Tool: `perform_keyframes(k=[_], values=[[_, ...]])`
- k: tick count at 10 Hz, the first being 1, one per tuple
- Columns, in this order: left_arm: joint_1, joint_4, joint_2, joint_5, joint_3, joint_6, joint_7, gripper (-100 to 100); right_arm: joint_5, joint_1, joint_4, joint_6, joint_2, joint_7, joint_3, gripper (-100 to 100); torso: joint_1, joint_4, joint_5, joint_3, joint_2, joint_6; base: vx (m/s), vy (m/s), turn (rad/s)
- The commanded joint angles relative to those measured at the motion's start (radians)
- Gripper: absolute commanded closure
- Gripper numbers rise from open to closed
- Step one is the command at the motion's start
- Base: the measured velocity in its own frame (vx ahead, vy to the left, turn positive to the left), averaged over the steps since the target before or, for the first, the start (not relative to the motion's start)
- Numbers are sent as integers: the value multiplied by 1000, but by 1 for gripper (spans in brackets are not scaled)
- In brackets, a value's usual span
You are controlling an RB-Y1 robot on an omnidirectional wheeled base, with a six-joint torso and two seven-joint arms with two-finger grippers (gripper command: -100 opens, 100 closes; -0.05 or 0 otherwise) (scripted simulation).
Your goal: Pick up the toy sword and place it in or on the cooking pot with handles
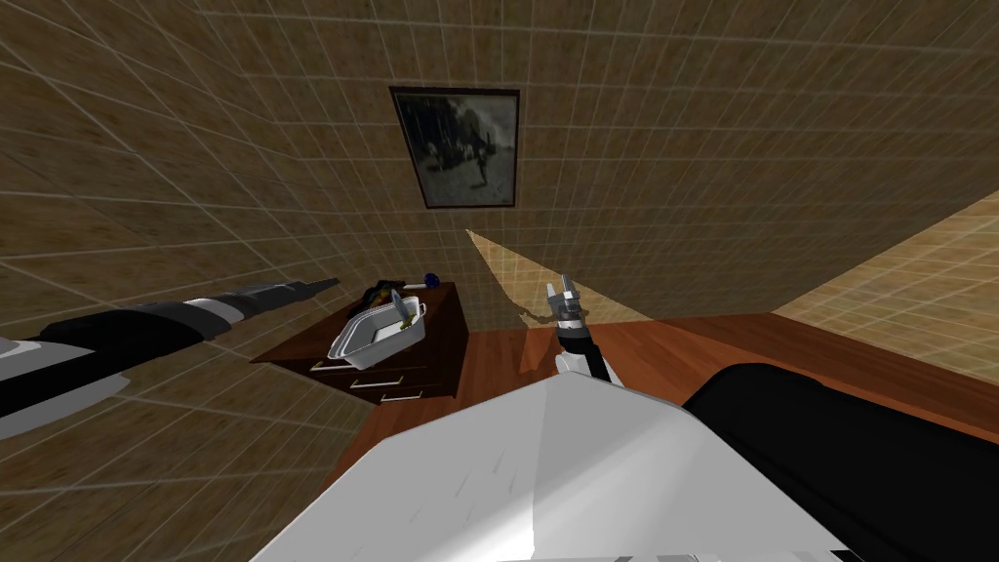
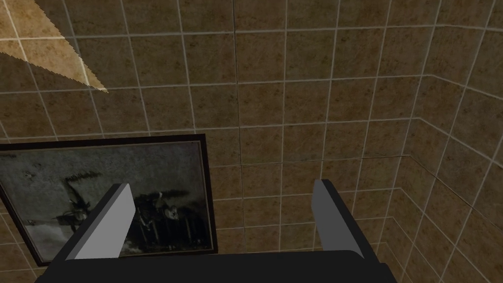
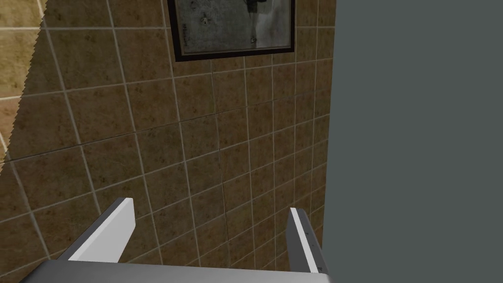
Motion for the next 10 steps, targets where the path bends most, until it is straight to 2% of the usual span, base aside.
perform_keyframes(k=[1, 3, 4, 5, 10], values=[[50, -50, 24, 39, 8, 42, 4, -100, 0, 0, 0, 0, 0, 0, 0, 0, 0, 0, 0, 0, 0, 0, 34, 35, 78], [55, -94, 24, 39, 8, 42, 4, -100, 0, 0, 0, 0, 0, 0, 0, 0, 1, 0, 0, 0, -1, 0, 31, 20, 21], [61, -85, 24, 38, 15, 41, 5, -100, 0, 0, 0, 0, 0, 0, 0, 0, 0, 0, 0, 0, 0, 0, 6, 2, -4], [61, -87, 24, 39, 16, 41, 5, 0, 0, 0, 0, 0, 0, 0, 0, 0, -1, 0, 0, 0, 1, 0, 0, 0, 0], [61, -87, 24, 39, 16, 41, 5, 0, 0, 0, 0, 0, 0, 0, 0, 0, -1, 0, 0, 1, 2, 0, 0, 0, 0]])
